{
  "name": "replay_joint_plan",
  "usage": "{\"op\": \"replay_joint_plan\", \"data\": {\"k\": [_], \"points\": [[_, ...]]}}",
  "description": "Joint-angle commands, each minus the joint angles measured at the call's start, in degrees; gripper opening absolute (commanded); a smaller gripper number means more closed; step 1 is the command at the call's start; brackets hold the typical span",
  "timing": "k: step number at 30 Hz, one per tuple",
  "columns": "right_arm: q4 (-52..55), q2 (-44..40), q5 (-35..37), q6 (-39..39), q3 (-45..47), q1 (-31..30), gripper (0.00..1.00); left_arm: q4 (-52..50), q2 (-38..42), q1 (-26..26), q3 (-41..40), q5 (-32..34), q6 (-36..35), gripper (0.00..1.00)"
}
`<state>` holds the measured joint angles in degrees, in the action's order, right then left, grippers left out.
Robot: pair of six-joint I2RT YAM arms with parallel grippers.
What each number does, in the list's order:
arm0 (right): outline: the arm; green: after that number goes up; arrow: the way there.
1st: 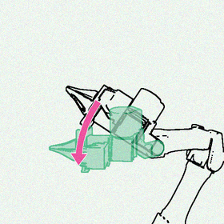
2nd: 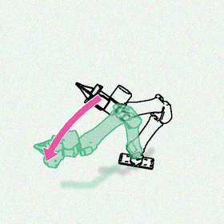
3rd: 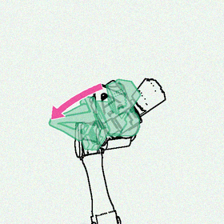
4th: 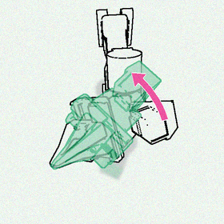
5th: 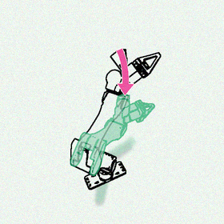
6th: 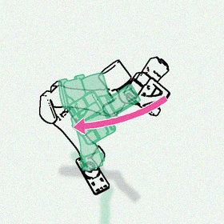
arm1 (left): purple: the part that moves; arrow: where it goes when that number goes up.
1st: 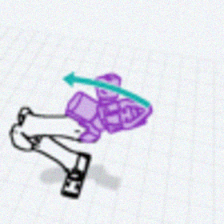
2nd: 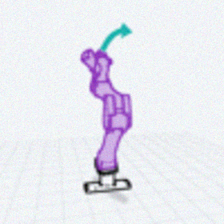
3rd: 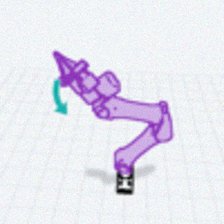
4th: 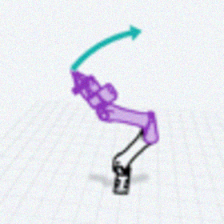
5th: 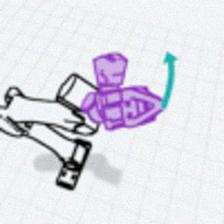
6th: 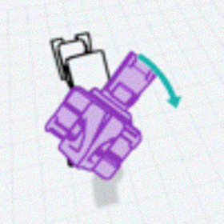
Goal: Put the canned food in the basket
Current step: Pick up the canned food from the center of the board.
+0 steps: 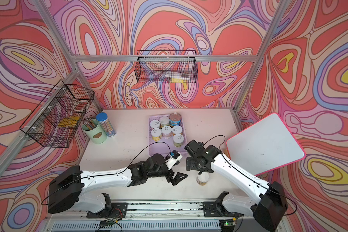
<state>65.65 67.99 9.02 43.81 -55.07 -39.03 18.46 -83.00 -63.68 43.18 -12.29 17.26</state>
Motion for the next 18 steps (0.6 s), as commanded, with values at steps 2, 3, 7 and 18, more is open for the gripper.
{"op": "replay_joint_plan", "data": {"k": [2, 3, 7, 18], "points": [[2.7, -2.1, -1.7, 1.5, 2.3, 1.7, 0.98, 5.2, -1.9, -2.2, 1.8, -0.3, -1.5, 0.98], [2.2, -2.5, -2.7, 1.3, 2.9, 2.3, 0.98, 5.8, -2.1, -2.5, 1.7, -0.2, -1.6, 0.97], [0.4, -3.3, -6.6, 0.4, 5.4, 5.3, 0.98, 9.7, -2.2, -2.9, 0.0, -0.4, -0.8, 0.96], [3.7, -1.5, -3.0, 1.6, 7.1, 7.2, 0.98, 10.5, -1.5, -3.0, -1.2, 1.8, 0.2, 0.96]]}}
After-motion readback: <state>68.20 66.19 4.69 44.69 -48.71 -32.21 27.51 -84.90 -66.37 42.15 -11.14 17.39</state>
